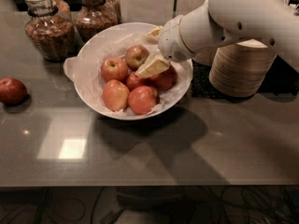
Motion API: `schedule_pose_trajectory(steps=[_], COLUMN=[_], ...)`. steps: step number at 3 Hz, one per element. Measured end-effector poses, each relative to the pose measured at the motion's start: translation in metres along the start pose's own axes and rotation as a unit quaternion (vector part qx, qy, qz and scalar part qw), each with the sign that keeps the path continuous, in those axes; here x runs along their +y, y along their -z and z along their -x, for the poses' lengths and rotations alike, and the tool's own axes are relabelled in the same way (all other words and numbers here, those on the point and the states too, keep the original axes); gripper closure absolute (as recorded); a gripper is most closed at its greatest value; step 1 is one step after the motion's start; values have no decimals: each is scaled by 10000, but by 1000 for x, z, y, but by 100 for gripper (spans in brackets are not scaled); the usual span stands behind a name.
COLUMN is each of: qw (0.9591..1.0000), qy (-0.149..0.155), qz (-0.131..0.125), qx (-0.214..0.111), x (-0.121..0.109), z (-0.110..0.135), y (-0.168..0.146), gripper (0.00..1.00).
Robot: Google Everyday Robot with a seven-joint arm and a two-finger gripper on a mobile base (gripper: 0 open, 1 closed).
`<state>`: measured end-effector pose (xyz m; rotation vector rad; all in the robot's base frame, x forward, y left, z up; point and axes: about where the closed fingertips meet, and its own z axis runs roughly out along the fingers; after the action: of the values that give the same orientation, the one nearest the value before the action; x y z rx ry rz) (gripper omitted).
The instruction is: Pick apple from white bowl
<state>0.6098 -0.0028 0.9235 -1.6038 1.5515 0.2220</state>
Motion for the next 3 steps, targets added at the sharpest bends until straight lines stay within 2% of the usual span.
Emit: schedule_pose_trajectory(steps=[1,2,3], qw=[10000,10000,9999], qy=[0,-5,-10], qz=[10,73,146], qx=[4,24,39], x=[-1,-6,-10], z=[0,-3,-5], y=[-2,-17,-30], gripper=[38,53,52])
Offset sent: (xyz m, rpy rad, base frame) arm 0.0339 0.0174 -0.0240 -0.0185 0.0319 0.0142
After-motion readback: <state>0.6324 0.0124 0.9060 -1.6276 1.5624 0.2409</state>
